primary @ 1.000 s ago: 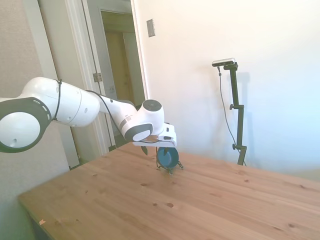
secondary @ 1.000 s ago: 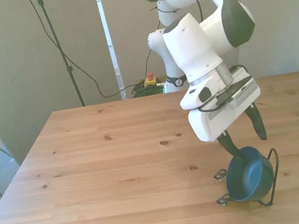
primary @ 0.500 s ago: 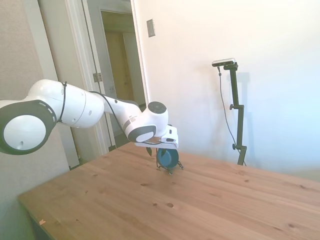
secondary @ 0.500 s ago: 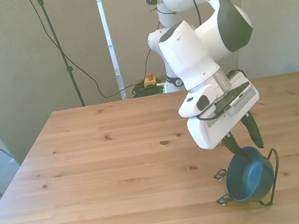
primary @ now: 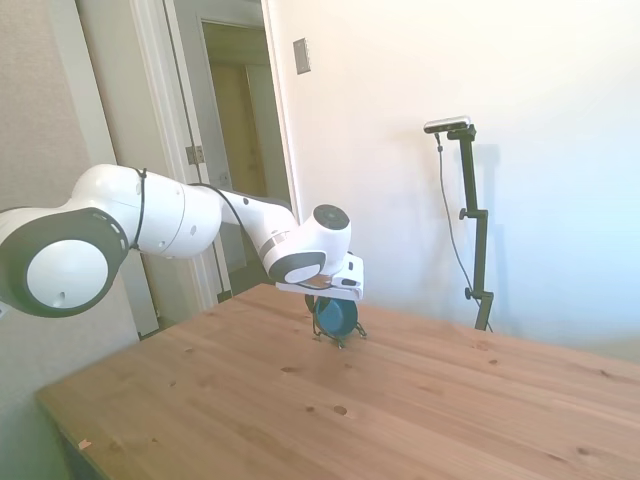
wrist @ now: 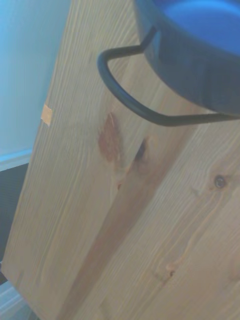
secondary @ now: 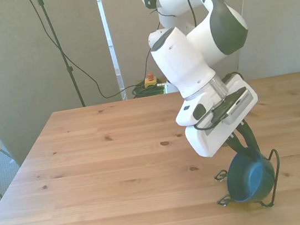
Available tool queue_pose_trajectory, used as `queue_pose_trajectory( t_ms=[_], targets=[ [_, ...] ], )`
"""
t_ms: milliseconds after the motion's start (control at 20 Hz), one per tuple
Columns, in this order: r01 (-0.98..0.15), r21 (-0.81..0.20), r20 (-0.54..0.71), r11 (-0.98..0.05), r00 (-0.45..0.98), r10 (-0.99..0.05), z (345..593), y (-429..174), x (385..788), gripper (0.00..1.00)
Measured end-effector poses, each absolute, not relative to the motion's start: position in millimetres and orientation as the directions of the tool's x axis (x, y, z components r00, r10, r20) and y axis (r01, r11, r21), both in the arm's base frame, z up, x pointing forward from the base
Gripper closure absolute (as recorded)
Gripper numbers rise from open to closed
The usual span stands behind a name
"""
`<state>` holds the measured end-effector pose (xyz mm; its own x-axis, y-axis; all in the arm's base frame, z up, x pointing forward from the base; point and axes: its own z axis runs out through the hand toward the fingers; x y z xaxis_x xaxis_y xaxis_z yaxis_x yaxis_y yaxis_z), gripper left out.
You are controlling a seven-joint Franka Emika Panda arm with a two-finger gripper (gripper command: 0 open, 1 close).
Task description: Unload the bowl
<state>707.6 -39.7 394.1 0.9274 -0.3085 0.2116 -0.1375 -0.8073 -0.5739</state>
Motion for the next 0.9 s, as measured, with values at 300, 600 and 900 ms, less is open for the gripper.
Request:
queue_pose_trajectory(
  t_ms=[300,600,900],
  targets=[
    [-0.125,-0.61,0.195,-0.783,0.934,-0.301,395.5,-46.0,715.0,1.0],
    [-0.082,-0.62,0.269,-0.78,0.912,-0.31,425.0,-44.9,709.2,1.0],
    [-0.065,-0.597,0.339,-0.8,0.883,-0.325,462.8,-19.8,663.0,1.0]
  ],
)
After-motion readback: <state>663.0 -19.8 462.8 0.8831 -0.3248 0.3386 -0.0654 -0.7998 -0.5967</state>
